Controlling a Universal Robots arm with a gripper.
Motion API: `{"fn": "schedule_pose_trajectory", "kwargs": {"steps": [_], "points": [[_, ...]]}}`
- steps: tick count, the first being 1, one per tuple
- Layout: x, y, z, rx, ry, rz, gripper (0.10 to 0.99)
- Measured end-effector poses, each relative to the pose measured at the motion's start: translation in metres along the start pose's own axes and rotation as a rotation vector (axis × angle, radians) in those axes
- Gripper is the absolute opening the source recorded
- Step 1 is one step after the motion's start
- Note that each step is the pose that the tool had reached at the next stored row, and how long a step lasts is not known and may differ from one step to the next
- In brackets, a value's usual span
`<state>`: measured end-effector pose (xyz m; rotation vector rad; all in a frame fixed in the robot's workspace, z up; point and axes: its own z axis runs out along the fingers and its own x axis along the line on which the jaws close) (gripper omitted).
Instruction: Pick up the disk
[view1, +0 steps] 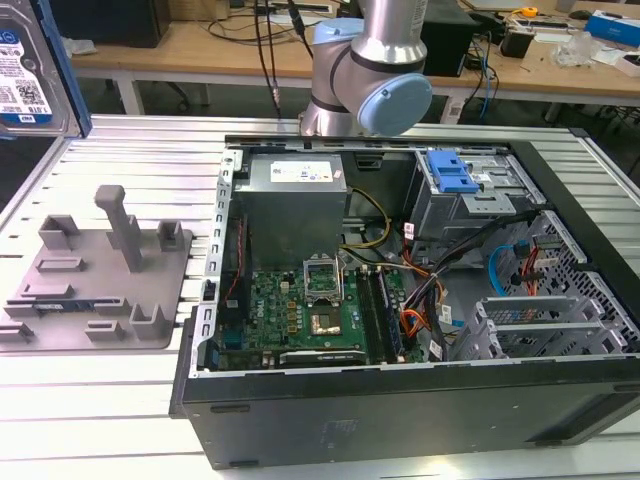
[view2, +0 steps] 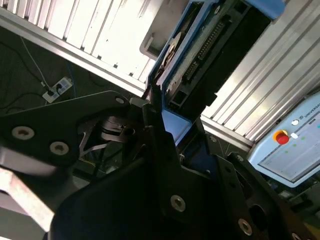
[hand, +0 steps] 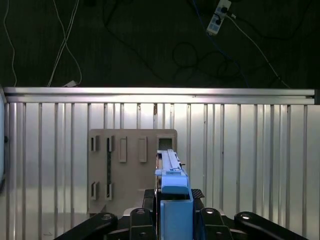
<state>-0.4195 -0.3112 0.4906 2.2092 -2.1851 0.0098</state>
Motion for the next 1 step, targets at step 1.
{"fn": "schedule_pose_trajectory", "kwargs": {"steps": [1], "points": [[0.0000, 0.0000, 0.0000, 0.000, 0.0000, 0.000, 0.365]]}}
